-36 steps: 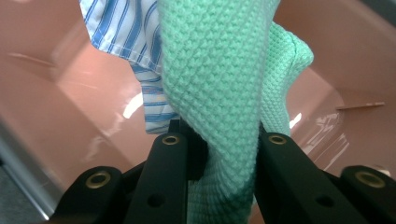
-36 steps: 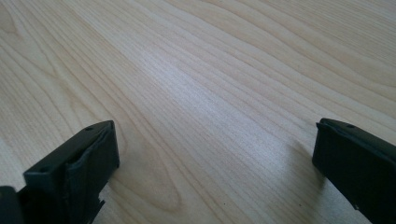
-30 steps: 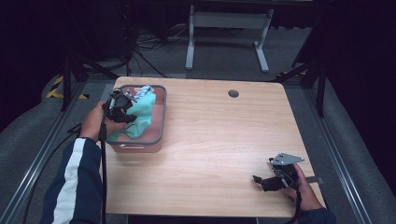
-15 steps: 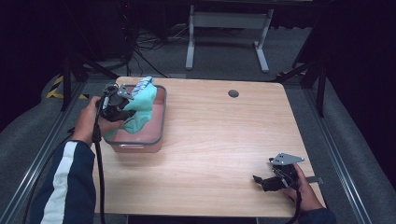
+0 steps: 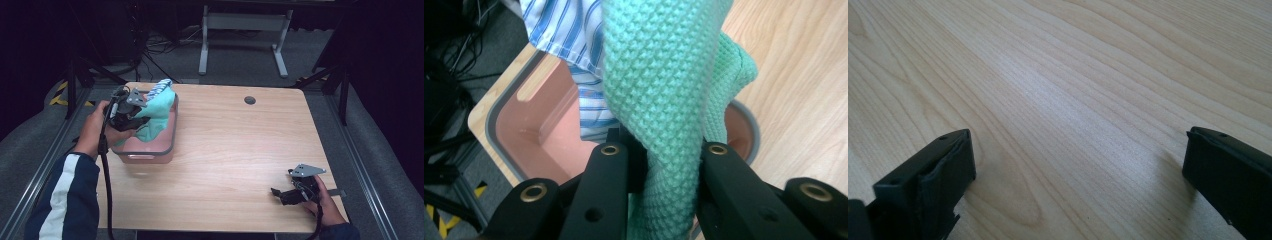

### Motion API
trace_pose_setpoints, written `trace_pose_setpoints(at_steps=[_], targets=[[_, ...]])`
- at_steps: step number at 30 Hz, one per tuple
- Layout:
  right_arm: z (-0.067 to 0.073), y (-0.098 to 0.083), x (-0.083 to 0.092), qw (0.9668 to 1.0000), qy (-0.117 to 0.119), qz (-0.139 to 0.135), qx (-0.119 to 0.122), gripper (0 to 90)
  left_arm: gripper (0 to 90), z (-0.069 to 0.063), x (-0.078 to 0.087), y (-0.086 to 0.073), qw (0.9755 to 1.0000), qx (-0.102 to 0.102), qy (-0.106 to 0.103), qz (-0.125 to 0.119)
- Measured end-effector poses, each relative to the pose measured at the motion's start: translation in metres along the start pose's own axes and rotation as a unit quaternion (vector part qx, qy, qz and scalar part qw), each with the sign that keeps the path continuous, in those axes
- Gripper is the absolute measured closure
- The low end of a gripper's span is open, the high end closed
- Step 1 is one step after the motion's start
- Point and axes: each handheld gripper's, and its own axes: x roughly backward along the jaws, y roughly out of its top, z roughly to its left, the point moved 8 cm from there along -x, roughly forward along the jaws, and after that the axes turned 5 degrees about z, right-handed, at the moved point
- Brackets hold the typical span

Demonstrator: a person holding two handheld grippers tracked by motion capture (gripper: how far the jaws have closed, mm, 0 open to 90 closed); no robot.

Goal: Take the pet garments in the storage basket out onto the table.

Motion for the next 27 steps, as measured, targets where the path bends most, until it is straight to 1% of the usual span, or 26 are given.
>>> trace_pose_setpoints(at_steps=[2,4,8,10,12,14,15,17,19,25,27], targets=[[0.0,0.0,0.0,1.0,0.0,0.0,0.0,0.7,80.6,-0.002,0.003,0.003,1.0,-0.006,0.001,0.002],[0.0,0.0,0.0,1.0,0.0,0.0,0.0,0.7,80.6,-0.005,0.005,0.007,1.0,-0.008,0.001,-0.002],[0.0,0.0,0.0,1.0,0.0,0.0,0.0,0.7,80.6,-0.013,0.008,0.016,0.9997,-0.022,-0.002,-0.013],[0.0,0.0,0.0,1.0,0.0,0.0,0.0,0.7,80.6,-0.017,0.008,0.02,0.9996,-0.028,0.0,-0.011],[0.0,0.0,0.0,1.0,0.0,0.0,0.0,0.7,80.6,-0.019,0.008,0.022,0.9995,-0.03,-0.002,-0.01],[0.0,0.0,0.0,1.0,0.0,0.0,0.0,0.7,80.7,-0.025,0.008,0.029,0.9991,-0.04,-0.009,-0.013],[0.0,0.0,0.0,1.0,0.0,0.0,0.0,0.7,80.6,-0.025,0.008,0.029,0.9991,-0.04,-0.009,-0.013],[0.0,0.0,0.0,1.0,0.0,0.0,0.0,0.7,80.6,-0.029,0.007,0.033,0.9987,-0.046,-0.015,-0.017],[0.0,0.0,0.0,1.0,0.0,0.0,0.0,0.7,80.6,-0.033,0.006,0.036,0.9984,-0.052,-0.018,-0.015],[0.0,0.0,0.0,1.0,0.0,0.0,0.0,0.7,80.6,-0.041,0.0,0.046,0.9975,-0.063,-0.026,-0.018],[0.0,0.0,0.0,1.0,0.0,0.0,0.0,0.7,80.6,-0.046,-0.002,0.05,0.9971,-0.067,-0.032,-0.018]])
